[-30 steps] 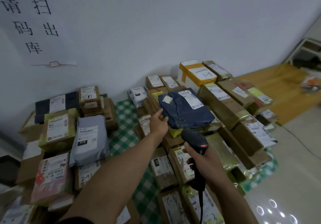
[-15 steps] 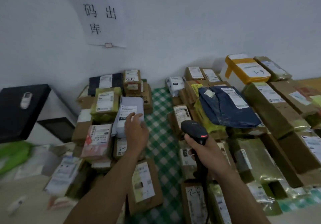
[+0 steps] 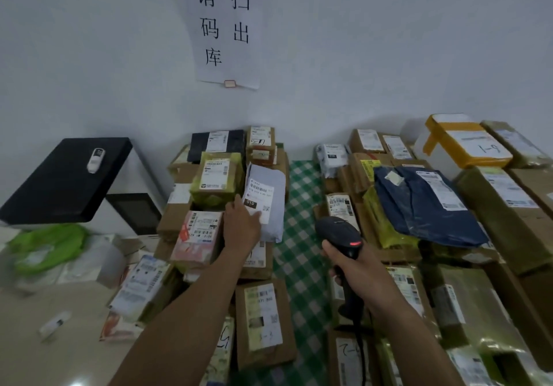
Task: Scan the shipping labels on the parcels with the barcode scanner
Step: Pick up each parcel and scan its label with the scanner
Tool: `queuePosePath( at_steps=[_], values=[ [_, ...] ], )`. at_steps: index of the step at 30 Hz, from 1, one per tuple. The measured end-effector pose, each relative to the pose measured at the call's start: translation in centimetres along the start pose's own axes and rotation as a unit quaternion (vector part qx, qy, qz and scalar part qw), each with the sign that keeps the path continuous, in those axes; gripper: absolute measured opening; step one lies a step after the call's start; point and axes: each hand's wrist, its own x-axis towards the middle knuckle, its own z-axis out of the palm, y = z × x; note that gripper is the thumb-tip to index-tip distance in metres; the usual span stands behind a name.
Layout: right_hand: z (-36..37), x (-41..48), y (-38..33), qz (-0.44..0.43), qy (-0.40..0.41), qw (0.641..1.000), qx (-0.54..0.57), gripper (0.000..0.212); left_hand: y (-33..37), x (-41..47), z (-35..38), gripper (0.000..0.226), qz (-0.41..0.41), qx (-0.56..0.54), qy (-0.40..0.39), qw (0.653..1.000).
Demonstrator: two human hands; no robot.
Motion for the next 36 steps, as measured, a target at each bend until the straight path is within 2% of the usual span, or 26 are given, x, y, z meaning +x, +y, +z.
queuePosePath(
  at_steps=[2, 3, 9, 14, 17, 20, 23, 25, 29, 32, 36],
  values=[
    [-0.2, -0.1, 0.0, -0.004, 0.000, 1.000, 0.003, 0.032, -0.3, -0.5, 0.0, 0.037, 0.016, -0.051, 0.040, 0.998],
    [-0.2, -0.2, 0.1, -0.005, 0.002, 1.000, 0.002, 0.033, -0.5, -0.9, -0.1, 0.032, 0.015, -0.074, 0.050, 0.996],
    [-0.7, -0.5, 0.4, -0.009, 0.017, 1.000, 0.019, 0.040, 0.7, -5.7, -2.7, 0.031, 0.022, -0.220, 0.010, 0.975],
    [-0.7, -1.1, 0.8, -0.029, 0.080, 0.996, -0.012, 0.046, 4.3, -12.3, -4.9, 0.023, 0.014, -0.393, -0.035, 0.919],
    [-1.0, -1.9, 0.9, -0.034, 0.055, 0.996, 0.062, 0.041, 5.3, -14.9, -4.7, 0.024, -0.006, -0.471, -0.083, 0.878],
    [-2.2, -2.4, 1.7, -0.043, 0.078, 0.995, 0.054, 0.060, 5.3, -15.8, -4.0, 0.038, -0.018, -0.488, -0.124, 0.864],
    [-3.2, -3.0, 2.2, -0.042, 0.127, 0.987, 0.083, 0.057, 4.8, -15.5, -3.7, 0.061, -0.026, -0.457, -0.196, 0.867],
    [-3.5, -3.3, 2.4, -0.035, 0.144, 0.983, 0.105, 0.058, 4.8, -15.4, -3.7, 0.068, -0.014, -0.428, -0.231, 0.874],
    [-4.0, -4.0, 2.4, -0.028, 0.162, 0.978, 0.127, 0.058, 5.6, -16.1, -4.2, 0.049, -0.005, -0.424, -0.235, 0.874],
    [-4.3, -4.6, 1.9, -0.027, 0.172, 0.977, 0.123, 0.053, 5.7, -16.1, -4.2, 0.034, -0.003, -0.401, -0.226, 0.888],
    [-4.3, -5.3, 1.0, -0.047, 0.171, 0.983, 0.040, 0.047, 5.5, -15.4, -3.7, 0.034, -0.015, -0.386, -0.199, 0.901]
  ],
)
